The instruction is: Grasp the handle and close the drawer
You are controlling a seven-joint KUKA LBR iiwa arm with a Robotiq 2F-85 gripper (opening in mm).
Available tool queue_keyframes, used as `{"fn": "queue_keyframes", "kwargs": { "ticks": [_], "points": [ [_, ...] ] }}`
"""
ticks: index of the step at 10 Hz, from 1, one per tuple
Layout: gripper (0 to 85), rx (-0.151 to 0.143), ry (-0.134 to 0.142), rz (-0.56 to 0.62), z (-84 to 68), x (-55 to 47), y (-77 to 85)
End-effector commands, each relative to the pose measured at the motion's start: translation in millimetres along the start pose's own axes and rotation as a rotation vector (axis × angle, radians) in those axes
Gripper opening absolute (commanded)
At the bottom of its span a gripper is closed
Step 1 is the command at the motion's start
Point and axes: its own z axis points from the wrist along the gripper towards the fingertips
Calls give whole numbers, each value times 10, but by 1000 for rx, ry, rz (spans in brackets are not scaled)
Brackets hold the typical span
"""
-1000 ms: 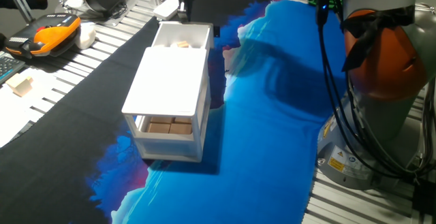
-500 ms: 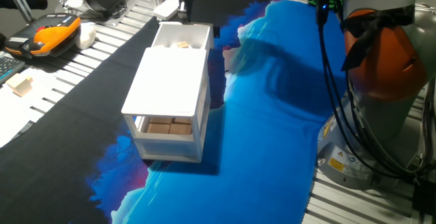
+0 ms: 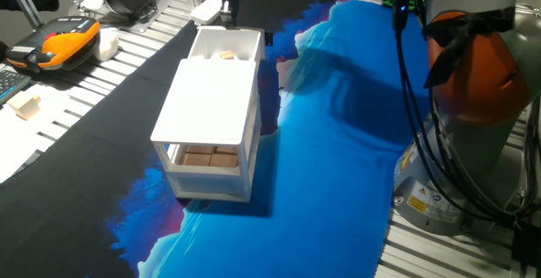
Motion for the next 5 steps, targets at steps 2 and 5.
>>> {"fn": "queue_keyframes", "kwargs": {
  "ticks": [2,5],
  "points": [
    [0,3,-3,1,19,1,49],
    [0,7,-5,8,21,9,128]
  ]
}}
